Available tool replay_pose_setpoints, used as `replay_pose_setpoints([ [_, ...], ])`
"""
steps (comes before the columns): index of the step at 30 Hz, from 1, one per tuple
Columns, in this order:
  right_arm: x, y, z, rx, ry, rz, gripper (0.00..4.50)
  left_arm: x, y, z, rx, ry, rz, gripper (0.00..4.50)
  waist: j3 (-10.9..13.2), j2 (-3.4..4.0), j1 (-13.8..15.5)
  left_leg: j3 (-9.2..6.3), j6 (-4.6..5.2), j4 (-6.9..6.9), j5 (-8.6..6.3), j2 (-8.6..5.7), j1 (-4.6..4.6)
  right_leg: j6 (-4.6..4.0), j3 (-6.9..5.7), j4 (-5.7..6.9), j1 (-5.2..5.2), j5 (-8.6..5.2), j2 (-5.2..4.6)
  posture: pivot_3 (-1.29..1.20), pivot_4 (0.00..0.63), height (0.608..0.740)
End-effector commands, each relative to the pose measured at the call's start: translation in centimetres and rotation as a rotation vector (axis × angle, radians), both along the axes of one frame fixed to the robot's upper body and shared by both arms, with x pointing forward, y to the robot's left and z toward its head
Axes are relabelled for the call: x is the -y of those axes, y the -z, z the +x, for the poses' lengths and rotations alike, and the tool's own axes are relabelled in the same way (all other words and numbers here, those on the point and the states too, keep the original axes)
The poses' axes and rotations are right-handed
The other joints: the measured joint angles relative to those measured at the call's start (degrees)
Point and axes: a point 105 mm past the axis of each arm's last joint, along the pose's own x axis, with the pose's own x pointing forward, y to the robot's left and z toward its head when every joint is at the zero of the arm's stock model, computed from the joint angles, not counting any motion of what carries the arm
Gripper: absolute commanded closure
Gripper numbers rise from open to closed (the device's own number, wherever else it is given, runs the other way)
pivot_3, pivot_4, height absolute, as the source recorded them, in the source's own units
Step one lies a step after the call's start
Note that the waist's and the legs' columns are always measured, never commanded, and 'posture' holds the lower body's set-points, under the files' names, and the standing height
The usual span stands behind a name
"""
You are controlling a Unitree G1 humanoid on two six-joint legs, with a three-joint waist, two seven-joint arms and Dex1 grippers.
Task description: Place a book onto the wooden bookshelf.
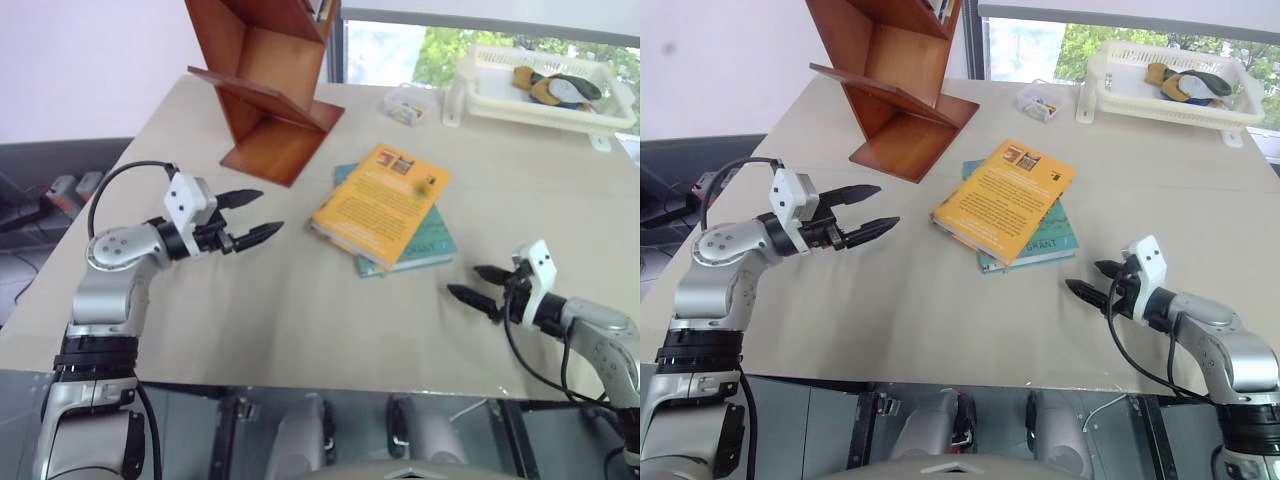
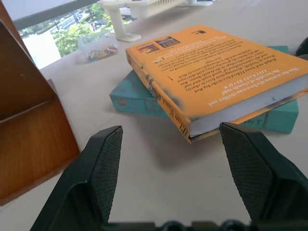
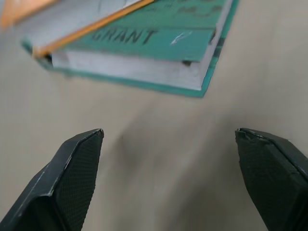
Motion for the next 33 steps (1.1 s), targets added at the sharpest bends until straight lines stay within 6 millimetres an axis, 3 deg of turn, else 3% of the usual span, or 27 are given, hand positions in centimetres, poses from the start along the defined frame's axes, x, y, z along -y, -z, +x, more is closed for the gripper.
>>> replay_pose_setpoints([
  [1,-1.6,-1.2,-0.8,0.055,-0.110,-0.038,0.00,0.2,-0.5,0.7,0.031,0.006,0.000,0.96,0.00,-0.01,0.04,0.00,-0.01,0.01,0.01,0.00,0.00,0.00,0.00,0.00,0.00,0.00,0.00,0.00,0.150,0.712],
  [5,-6.8,-1.4,-2.5,0.039,-0.284,0.044,0.00,0.7,-0.3,1.3,0.033,0.026,0.007,0.96,-0.01,-0.06,-0.03,-0.03,-0.09,0.00,0.05,0.00,-0.03,-0.02,-0.01,0.00,0.00,0.01,0.03,0.00,0.150,0.712],
  [10,-9.8,-1.3,-2.1,0.057,-0.343,0.052,0.00,0.9,-1.2,1.5,0.065,0.041,0.018,0.96,0.00,-0.07,0.01,-0.02,-0.08,0.06,0.05,0.01,-0.05,-0.03,-0.01,0.00,0.00,0.02,0.02,0.00,0.150,0.712],
  [15,-11.7,-1.9,-1.1,0.083,-0.352,0.092,0.00,0.4,-1.9,1.0,0.084,0.031,0.029,0.96,-0.01,-0.10,0.05,-0.04,-0.08,0.12,0.05,0.00,-0.07,-0.07,-0.02,0.01,0.01,0.03,-0.01,0.00,0.150,0.712],
  [22,-14.8,-1.3,-1.4,0.043,-0.388,0.181,0.00,-0.2,-2.3,0.1,0.090,0.022,0.039,0.96,-0.02,-0.11,0.01,-0.07,-0.11,0.10,0.06,0.02,-0.09,-0.19,-0.08,0.04,0.00,0.13,0.04,0.00,0.150,0.712],
  [28,-15.5,-1.1,-0.1,0.047,-0.298,0.236,0.00,-0.3,-2.6,-0.1,0.089,0.024,0.050,0.96,-0.02,-0.10,-0.01,-0.07,-0.12,0.11,0.07,0.02,-0.06,-0.13,-0.09,0.06,0.01,0.05,0.03,0.00,0.150,0.712],
  [33,-16.3,-1.1,-0.1,0.045,-0.281,0.269,0.00,-0.2,-2.6,-0.1,0.087,0.028,0.053,0.96,-0.02,-0.11,-0.07,-0.08,-0.13,0.11,0.07,0.02,-0.07,-0.17,-0.10,0.07,0.01,0.08,0.03,0.00,0.150,0.712],
])
